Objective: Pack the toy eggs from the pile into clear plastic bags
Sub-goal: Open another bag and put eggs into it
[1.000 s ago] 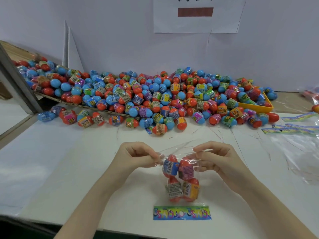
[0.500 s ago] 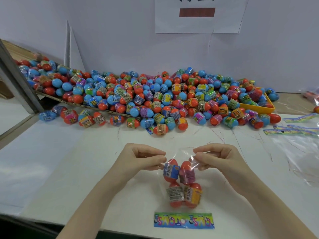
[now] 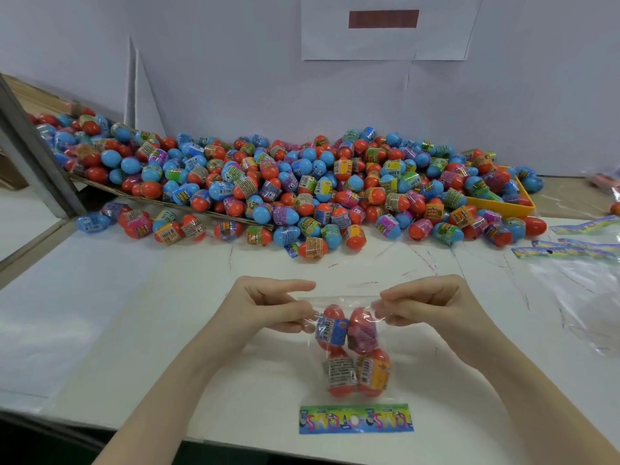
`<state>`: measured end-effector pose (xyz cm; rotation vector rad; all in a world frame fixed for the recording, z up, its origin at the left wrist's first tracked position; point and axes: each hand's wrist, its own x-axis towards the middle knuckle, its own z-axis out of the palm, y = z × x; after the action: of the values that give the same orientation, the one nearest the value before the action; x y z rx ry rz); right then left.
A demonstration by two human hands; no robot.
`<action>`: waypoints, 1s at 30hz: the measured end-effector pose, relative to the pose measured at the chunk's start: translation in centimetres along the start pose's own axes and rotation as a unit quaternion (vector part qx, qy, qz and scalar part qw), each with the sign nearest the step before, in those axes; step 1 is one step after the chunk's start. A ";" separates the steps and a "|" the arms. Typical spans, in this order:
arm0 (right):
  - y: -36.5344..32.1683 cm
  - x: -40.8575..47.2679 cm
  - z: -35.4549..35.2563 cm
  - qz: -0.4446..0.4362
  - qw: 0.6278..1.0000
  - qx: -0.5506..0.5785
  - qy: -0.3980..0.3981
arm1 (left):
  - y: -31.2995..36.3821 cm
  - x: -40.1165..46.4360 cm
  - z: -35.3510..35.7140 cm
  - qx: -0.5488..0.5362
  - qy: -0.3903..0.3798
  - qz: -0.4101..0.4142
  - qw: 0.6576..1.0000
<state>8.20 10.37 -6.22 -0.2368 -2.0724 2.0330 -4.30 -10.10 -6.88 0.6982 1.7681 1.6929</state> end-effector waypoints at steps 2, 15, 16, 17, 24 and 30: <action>0.1 0.0 -0.2 -0.002 1.000 -0.015 -0.008 | -0.1 0.0 -0.2 0.000 -0.008 -0.001 1.000; 0.0 -0.1 -0.1 -0.029 0.999 -0.027 0.002 | -0.9 0.2 -0.8 -0.059 0.008 0.030 0.998; 0.0 -0.2 -0.1 -0.031 0.999 -0.028 0.002 | -0.8 0.3 -0.7 -0.070 0.022 0.014 0.997; 0.0 -0.2 0.0 -0.033 0.999 -0.029 0.002 | -0.4 0.5 -0.4 -0.077 0.033 -0.006 0.996; 0.2 -0.4 0.1 -0.036 0.999 -0.037 0.007 | 0.7 0.0 2.0 0.075 -0.057 -0.102 0.990; 0.5 -0.3 0.0 -0.026 0.999 -0.038 -0.002 | 0.5 -0.3 2.0 0.067 -0.068 -0.074 0.993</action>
<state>8.43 10.30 -6.74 -0.1898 -2.1390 1.9286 -2.66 -8.93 -6.42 0.7046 1.8017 1.4077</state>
